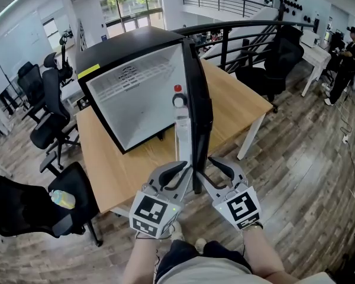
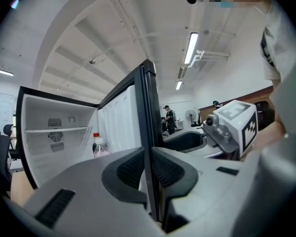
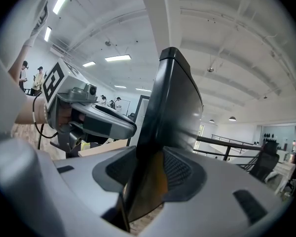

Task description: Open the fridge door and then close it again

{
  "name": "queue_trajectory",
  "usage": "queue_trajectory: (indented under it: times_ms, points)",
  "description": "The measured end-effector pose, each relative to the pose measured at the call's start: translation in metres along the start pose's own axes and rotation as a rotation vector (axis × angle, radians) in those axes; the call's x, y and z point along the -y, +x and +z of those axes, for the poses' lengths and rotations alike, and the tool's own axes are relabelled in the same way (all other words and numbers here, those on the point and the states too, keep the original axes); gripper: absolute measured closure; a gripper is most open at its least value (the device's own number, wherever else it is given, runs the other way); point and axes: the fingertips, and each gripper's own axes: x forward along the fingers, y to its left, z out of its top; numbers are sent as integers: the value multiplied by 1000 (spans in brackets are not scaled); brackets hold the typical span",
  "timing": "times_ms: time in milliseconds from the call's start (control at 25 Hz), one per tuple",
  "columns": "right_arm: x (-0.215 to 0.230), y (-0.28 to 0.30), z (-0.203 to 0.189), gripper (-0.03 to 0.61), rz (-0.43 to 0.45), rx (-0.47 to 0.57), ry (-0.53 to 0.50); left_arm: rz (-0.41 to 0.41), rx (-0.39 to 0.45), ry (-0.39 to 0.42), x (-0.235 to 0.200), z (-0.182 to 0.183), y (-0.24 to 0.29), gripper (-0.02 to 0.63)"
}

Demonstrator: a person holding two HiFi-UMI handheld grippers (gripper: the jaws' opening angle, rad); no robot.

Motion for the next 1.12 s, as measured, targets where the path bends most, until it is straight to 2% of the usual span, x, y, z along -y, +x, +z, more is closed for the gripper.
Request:
queue_trajectory:
  times_ms: [280,440,640,1120]
  points:
    - [16,-18,-8,445,-26,-19,5,58,-14,-114,-5,-18,1,569]
    - [26,-26,-15,448,-55,-31,9,84,-28,-128,-4,-24,4,571]
    - [40,-38,-19,460,-94,-26,58,75,-43,-127,3,-29,7,572]
    - [73,-61,-33,472,-156,-28,149,66,-8,-149,13,-17,21,577]
